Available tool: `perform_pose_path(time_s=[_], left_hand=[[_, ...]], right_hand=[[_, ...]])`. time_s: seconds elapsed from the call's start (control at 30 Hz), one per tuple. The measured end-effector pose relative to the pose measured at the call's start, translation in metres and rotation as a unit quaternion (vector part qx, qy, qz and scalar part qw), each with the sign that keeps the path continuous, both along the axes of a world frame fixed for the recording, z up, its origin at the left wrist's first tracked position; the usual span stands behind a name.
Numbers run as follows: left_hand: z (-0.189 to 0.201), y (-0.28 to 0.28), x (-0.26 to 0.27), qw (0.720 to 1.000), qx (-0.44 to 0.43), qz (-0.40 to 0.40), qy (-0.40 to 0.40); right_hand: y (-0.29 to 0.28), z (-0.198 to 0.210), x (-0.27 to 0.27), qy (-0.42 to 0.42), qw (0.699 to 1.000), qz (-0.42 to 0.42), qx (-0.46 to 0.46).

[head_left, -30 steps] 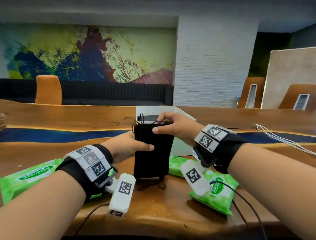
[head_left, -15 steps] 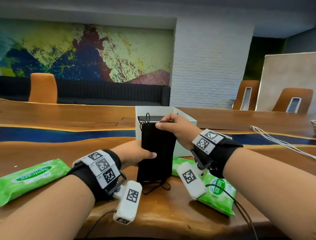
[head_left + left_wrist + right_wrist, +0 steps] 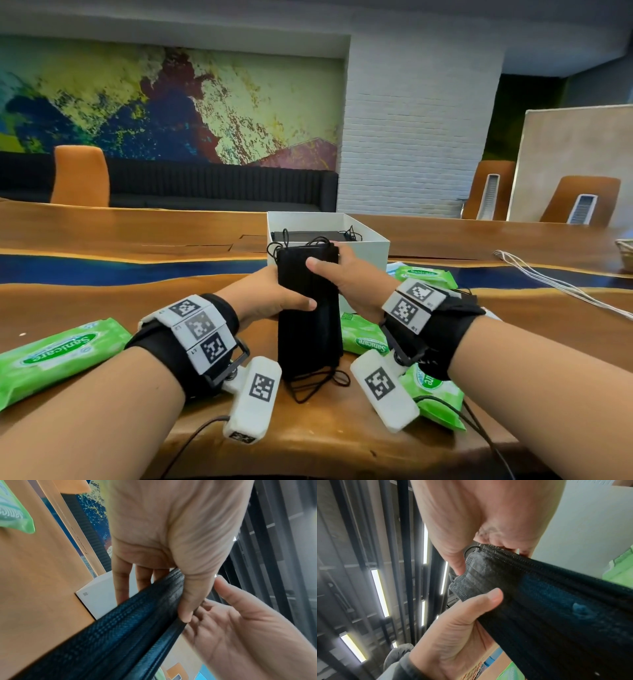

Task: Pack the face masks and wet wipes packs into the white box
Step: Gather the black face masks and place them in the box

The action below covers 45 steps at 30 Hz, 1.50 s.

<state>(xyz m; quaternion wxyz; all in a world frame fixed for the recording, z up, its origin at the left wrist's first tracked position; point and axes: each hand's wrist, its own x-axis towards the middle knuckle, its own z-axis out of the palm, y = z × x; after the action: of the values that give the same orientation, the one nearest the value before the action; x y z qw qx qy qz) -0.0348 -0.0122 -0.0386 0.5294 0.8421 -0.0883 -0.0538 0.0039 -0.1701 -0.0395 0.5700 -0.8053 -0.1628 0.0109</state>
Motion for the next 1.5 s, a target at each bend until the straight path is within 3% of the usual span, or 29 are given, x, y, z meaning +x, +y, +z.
perform_pose_path(time_s=[0.17,0.3,0.43,0.53,0.73,0.87,1.0,1.1,1.23,1.5], left_hand=[[-0.009,-0.003,0.001,0.999,0.051,-0.008,-0.001],[-0.005,-0.001,0.003,0.997,0.051,0.036,-0.037],[0.002,-0.001,0.007,0.996,-0.026,0.059,-0.056],[0.007,-0.006,0.01,0.992,-0.095,0.055,-0.057],[0.017,-0.02,0.019,0.974,-0.213,0.047,-0.055],[0.019,-0.03,0.026,0.963,-0.264,0.033,-0.045],[0.018,-0.035,0.035,0.958,-0.282,0.026,-0.048],[0.016,-0.036,0.038,0.957,-0.285,0.018,-0.048],[0.015,-0.03,0.042,0.961,-0.271,0.01,-0.047],[0.012,-0.02,0.048,0.968,-0.247,0.012,-0.05]], right_hand=[[0.002,-0.001,-0.004,-0.055,0.997,-0.007,-0.047],[-0.019,0.003,-0.006,-0.051,0.998,-0.006,-0.024],[-0.063,0.022,-0.002,-0.007,0.999,-0.048,-0.018],[-0.107,0.039,0.005,0.0,0.989,-0.11,-0.102],[-0.174,0.053,0.02,0.063,0.903,-0.147,-0.398],[-0.185,0.047,0.034,0.174,0.876,-0.121,-0.434],[-0.174,0.039,0.046,0.127,0.785,-0.107,-0.597],[-0.169,0.03,0.061,0.132,0.737,-0.083,-0.658],[-0.171,0.017,0.081,0.179,0.719,-0.051,-0.67],[-0.17,0.002,0.095,0.168,0.683,-0.044,-0.71]])
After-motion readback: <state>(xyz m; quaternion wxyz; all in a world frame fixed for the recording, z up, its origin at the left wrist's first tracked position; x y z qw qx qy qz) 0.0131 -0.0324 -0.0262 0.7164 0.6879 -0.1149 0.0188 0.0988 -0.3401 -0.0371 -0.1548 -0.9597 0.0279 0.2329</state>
